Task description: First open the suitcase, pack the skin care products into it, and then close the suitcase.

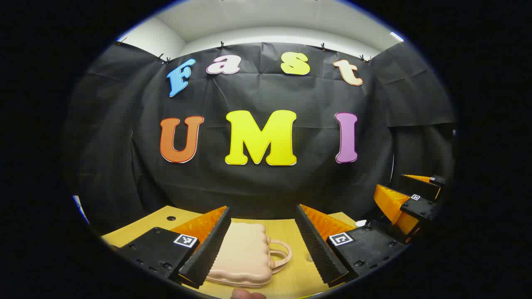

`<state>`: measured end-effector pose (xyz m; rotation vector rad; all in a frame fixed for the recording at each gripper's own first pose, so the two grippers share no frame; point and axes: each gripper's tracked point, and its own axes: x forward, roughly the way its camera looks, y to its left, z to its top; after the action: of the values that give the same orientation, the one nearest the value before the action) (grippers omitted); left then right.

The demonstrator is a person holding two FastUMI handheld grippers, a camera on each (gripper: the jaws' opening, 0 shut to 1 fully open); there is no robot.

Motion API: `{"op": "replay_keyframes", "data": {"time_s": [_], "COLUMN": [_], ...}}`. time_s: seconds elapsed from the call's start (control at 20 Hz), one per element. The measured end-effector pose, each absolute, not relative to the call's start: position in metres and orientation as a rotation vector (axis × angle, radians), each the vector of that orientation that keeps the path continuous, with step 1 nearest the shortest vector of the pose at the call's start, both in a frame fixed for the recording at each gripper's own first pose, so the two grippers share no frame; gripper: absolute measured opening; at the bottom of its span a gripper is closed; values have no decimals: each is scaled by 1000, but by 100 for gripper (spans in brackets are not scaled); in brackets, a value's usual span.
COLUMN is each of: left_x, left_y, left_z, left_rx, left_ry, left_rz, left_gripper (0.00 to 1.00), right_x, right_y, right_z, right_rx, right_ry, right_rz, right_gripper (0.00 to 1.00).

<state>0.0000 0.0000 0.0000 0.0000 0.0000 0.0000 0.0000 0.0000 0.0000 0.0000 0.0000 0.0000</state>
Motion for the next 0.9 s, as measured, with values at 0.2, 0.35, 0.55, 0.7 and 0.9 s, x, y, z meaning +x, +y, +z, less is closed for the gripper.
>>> {"op": "replay_keyframes", "data": {"time_s": [0.2, 0.35, 0.55, 0.7, 0.9], "left_x": [4, 7, 6, 6, 9], "left_y": [0, 1, 7, 9, 7], "left_z": [6, 9, 15, 11, 7], "left_rx": [28, 39, 46, 41, 33], "left_ry": [-8, -12, -26, -20, -17], "left_rz": [-13, -15, -4, 0, 0], "left_gripper": [98, 99, 99, 99, 98], "right_x": [3, 7, 9, 9, 9], "right_y": [-1, 4, 10, 10, 11], "right_z": [3, 5, 6, 6, 6], "right_rx": [7, 15, 29, 17, 22], "right_ry": [-12, -9, -2, -7, -11], "right_rz": [-7, -2, 7, 12, 24], "right_gripper": [80, 79, 80, 78, 79]}}
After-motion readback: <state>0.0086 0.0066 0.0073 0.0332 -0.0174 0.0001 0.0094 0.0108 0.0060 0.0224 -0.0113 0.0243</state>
